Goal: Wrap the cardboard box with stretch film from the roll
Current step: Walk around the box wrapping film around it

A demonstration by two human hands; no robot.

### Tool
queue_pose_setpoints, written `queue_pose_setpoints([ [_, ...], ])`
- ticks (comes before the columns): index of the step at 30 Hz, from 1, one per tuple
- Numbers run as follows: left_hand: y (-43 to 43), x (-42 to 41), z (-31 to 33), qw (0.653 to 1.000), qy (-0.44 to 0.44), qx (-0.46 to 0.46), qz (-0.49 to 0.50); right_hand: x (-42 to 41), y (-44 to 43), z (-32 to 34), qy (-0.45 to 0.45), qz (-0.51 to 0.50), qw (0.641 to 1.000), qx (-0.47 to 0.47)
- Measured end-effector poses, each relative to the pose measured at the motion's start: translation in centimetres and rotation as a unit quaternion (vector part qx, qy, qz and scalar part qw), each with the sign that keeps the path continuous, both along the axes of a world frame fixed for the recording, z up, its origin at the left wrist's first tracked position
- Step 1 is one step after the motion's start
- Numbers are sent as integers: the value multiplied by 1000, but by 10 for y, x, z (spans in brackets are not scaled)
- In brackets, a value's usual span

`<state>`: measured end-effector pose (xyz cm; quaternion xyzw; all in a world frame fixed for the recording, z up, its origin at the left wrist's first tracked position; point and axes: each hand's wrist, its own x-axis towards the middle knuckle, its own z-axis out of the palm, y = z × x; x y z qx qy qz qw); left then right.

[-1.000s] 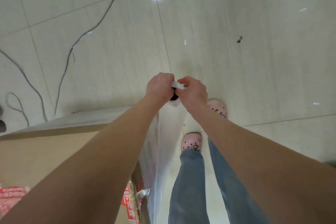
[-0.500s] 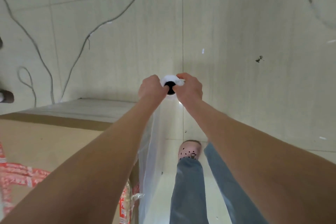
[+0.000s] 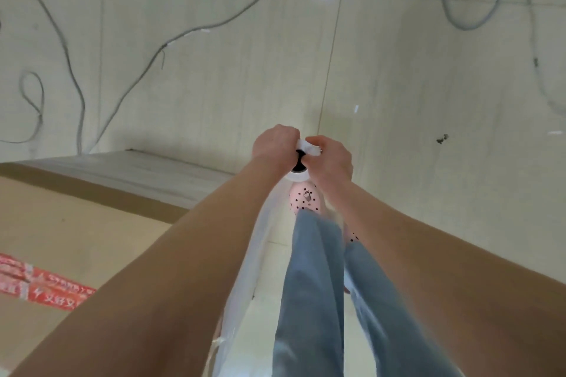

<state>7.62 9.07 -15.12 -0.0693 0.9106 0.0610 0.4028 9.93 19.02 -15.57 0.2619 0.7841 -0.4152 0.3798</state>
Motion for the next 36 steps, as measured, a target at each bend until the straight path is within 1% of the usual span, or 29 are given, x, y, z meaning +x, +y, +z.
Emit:
queue_pose_setpoints([
  [3, -15, -7, -1, 999, 12, 13, 51, -16, -11, 1, 10, 16, 1000, 14],
  [7, -43, -20, -3, 986, 25, 24, 163, -31, -32, 0, 30, -9, 999, -10],
  [9, -58, -26, -4, 975, 31, 18, 221, -40, -44, 1, -5, -8, 1000, -21],
  [11, -72, -31, -6, 962, 31, 14, 271, -48, -58, 0, -53, -28, 997, -51],
  [13, -86, -33, -8, 956, 23, 19, 293, -54, -72, -1, -63, -45, 995, -68],
  [16, -101, -32, -9, 963, 6, 33, 269, -60, -85, -1, -49, -18, 997, -52],
  [18, -105, -31, -6, 977, 25, 34, 210, -64, -89, 1, -48, 1, 998, -45],
  [20, -103, -34, -3, 989, 65, 38, 129, -68, -90, 2, -46, 26, 998, -36],
  [22, -102, -40, -2, 992, 95, 45, 67, -71, -91, 2, -41, 50, 997, -30],
  [24, -103, -49, -1, 994, 97, 39, 34, -75, -93, 3, -38, 62, 997, -23],
  [26, -107, -57, 0, 995, 84, 38, 31, -81, -98, 4, -30, 75, 997, -14],
  [28, -113, -60, 1, 993, 77, 38, 79, -86, -104, 4, -15, 84, 996, -4],
  [30, -119, -61, 1, 983, 81, 33, 159, -89, -112, 4, 6, 82, 997, 5],
  [32, -124, -61, 1, 963, 87, 32, 252, -93, -120, 4, 43, 80, 996, 4],
  [34, -129, -61, 2, 935, 92, 26, 343, -101, -129, 5, 74, 112, 991, 17],
  [36, -134, -63, 3, 917, 85, 10, 389, -111, -139, 4, 78, 150, 985, 38],
])
